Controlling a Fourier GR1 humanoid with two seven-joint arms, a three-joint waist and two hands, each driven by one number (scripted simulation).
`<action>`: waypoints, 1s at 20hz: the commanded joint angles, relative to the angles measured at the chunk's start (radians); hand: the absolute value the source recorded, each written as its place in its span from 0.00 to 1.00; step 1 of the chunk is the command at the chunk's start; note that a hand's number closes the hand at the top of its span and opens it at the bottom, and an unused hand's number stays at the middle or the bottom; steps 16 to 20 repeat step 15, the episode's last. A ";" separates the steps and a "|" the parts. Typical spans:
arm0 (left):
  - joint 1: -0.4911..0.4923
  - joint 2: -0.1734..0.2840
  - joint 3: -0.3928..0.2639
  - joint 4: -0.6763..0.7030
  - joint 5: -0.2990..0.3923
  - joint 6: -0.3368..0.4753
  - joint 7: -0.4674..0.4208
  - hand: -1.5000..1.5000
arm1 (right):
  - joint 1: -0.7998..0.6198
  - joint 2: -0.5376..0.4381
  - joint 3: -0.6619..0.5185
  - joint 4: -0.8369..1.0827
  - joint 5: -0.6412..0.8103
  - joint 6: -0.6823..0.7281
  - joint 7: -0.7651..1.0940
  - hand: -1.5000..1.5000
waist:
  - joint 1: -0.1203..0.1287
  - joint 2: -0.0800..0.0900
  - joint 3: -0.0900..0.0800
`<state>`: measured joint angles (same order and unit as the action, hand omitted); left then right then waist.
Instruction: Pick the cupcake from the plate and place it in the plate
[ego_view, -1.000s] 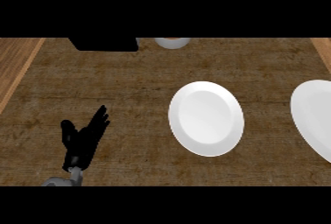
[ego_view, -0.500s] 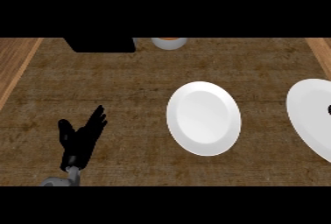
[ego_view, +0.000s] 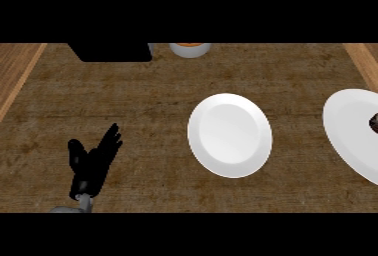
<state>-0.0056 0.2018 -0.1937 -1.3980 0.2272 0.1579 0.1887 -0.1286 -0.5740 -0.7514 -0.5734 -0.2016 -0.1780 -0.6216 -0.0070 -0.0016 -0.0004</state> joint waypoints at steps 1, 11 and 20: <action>0.036 -0.017 -0.020 -0.061 -0.031 0.017 0.023 0.50 | 0.149 0.089 0.039 -0.182 -0.019 0.019 0.029 0.00 | -0.002 -0.002 -0.001; -0.004 -0.016 0.055 -0.025 -0.033 -0.042 0.022 0.50 | 0.417 0.202 0.102 -0.565 0.016 -0.024 0.159 0.00 | 0.002 0.001 0.000; 0.016 -0.010 0.085 -0.031 -0.027 -0.085 0.021 0.50 | 0.462 0.301 0.138 -0.676 0.054 -0.073 0.175 0.00 | 0.004 0.001 0.000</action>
